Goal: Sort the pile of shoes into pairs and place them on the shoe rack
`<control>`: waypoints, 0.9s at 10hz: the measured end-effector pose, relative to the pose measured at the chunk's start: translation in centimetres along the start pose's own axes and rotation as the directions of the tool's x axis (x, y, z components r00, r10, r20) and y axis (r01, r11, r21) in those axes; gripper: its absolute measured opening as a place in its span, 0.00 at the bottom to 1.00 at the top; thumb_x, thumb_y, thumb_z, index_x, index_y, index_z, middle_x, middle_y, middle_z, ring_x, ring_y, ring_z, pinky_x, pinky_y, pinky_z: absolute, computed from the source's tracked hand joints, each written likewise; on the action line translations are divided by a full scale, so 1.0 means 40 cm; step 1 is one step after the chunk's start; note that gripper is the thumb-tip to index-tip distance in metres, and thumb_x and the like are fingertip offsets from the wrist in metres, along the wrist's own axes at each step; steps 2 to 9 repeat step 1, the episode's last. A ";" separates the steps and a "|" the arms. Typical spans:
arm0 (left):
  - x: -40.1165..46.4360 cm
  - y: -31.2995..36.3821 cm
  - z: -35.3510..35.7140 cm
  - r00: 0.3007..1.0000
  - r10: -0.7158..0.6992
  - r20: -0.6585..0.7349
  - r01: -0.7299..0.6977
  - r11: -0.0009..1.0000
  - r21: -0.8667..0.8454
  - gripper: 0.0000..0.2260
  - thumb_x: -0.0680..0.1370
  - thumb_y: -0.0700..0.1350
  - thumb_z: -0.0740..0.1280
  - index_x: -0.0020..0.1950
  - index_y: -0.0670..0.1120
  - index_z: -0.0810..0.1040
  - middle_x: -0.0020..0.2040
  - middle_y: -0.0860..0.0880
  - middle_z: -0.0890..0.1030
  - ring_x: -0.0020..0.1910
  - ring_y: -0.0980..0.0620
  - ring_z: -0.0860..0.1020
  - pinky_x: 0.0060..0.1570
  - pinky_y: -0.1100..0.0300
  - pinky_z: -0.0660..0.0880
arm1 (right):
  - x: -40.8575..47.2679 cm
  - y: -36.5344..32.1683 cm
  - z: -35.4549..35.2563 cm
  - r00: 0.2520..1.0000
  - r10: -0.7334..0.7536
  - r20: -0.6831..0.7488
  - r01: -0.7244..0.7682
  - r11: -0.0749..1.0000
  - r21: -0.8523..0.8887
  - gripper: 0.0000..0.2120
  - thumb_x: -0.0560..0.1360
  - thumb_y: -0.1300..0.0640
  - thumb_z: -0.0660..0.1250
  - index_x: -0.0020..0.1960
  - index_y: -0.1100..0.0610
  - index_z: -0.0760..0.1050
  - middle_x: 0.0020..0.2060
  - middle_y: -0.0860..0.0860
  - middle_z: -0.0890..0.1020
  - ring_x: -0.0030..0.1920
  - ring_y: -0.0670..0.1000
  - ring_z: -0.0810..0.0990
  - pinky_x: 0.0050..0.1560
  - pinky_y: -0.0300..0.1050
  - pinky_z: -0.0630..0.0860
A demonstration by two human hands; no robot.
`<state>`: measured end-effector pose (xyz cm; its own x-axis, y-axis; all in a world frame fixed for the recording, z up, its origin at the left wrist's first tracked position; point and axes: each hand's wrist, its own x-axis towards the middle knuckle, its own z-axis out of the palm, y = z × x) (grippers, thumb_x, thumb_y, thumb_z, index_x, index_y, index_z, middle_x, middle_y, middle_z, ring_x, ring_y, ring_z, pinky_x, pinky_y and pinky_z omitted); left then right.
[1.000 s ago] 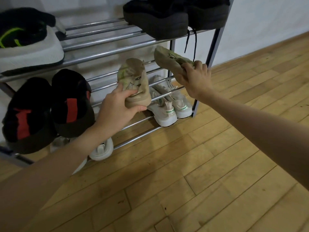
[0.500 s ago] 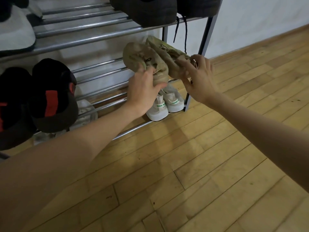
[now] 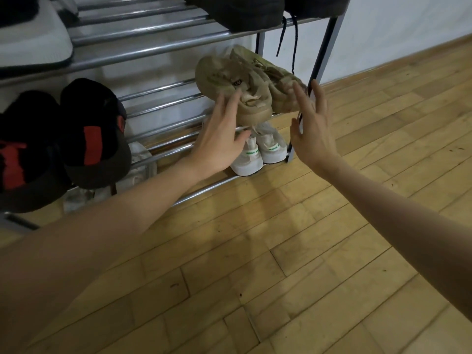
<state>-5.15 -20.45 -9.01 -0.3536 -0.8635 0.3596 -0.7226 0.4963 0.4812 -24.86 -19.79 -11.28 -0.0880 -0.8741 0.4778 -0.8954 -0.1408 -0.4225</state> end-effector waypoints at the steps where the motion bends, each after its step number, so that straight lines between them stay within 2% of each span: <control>1: -0.103 -0.033 0.004 0.975 0.108 -0.196 -0.107 0.994 0.016 0.22 0.76 0.41 0.65 0.70 0.39 0.67 0.67 0.40 0.70 0.65 0.45 0.72 0.64 0.54 0.71 | -0.080 0.004 0.036 0.996 0.052 -0.076 -0.047 0.997 0.066 0.31 0.72 0.66 0.62 0.75 0.62 0.58 0.71 0.63 0.62 0.70 0.63 0.63 0.70 0.55 0.64; 9: -0.103 -0.033 0.004 0.975 0.108 -0.196 -0.107 0.994 0.016 0.22 0.76 0.41 0.65 0.70 0.39 0.67 0.67 0.40 0.70 0.65 0.45 0.72 0.64 0.54 0.71 | -0.080 0.004 0.036 0.996 0.052 -0.076 -0.047 0.997 0.066 0.31 0.72 0.66 0.62 0.75 0.62 0.58 0.71 0.63 0.62 0.70 0.63 0.63 0.70 0.55 0.64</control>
